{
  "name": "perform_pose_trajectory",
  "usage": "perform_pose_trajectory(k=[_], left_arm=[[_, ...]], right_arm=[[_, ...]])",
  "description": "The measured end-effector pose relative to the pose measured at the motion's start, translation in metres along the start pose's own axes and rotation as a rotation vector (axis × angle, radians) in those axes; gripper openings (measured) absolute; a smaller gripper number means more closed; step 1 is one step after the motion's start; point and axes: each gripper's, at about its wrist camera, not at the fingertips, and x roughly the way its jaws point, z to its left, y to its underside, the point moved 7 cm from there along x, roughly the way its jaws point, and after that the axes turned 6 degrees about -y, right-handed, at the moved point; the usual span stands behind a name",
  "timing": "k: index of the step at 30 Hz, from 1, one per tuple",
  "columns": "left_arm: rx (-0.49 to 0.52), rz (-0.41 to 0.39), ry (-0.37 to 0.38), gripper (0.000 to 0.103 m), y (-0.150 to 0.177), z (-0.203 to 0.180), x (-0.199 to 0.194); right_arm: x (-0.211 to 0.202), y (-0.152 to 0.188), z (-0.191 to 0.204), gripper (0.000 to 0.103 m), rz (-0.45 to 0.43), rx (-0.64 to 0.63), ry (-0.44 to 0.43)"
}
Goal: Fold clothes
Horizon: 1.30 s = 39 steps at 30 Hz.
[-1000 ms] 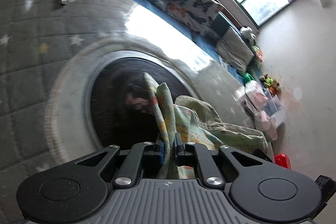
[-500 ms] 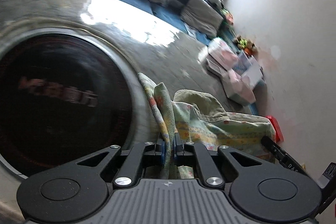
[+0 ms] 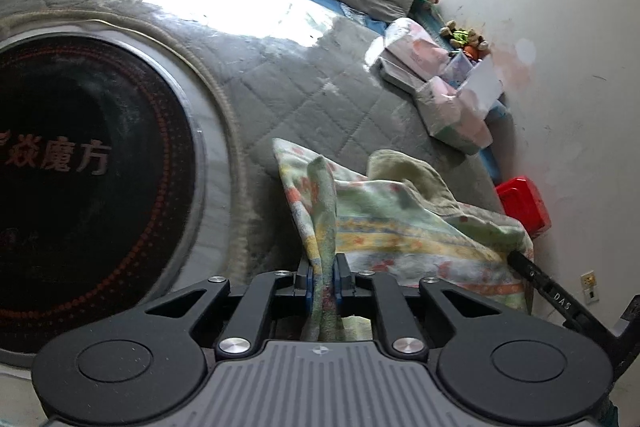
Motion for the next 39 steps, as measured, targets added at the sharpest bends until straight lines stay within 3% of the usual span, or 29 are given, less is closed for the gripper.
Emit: perform_pose_trajectory(k=[6,10,18,29,39], left_arm=[[0.009,-0.05,-0.036,0.019,-0.013,0.008,-0.015],[0.031,-0.064,-0.012,0.019,-0.02,-0.007,-0.015],[0.102,-0.025,0.065,0.019,-0.02,-0.058,0.014],[0.123,0.024,0.076,0.019,-0.028,-0.078,0.06],[0.126,0.013,0.11,0.02,-0.025,-0.083,0.05]], right_arm=[[-0.004,-0.004,-0.007,0.017,-0.019,0.003,0.062],[-0.008,-0.012,0.005,0.018,-0.033,-0.019,0.008],[0.025,-0.01,0.052,0.018,0.041,-0.079,-0.127],[0.06,-0.003,0.063,0.023,0.097,-0.104,-0.133],[0.027,0.003,0.089,0.026,0.09,-0.185,-0.202]])
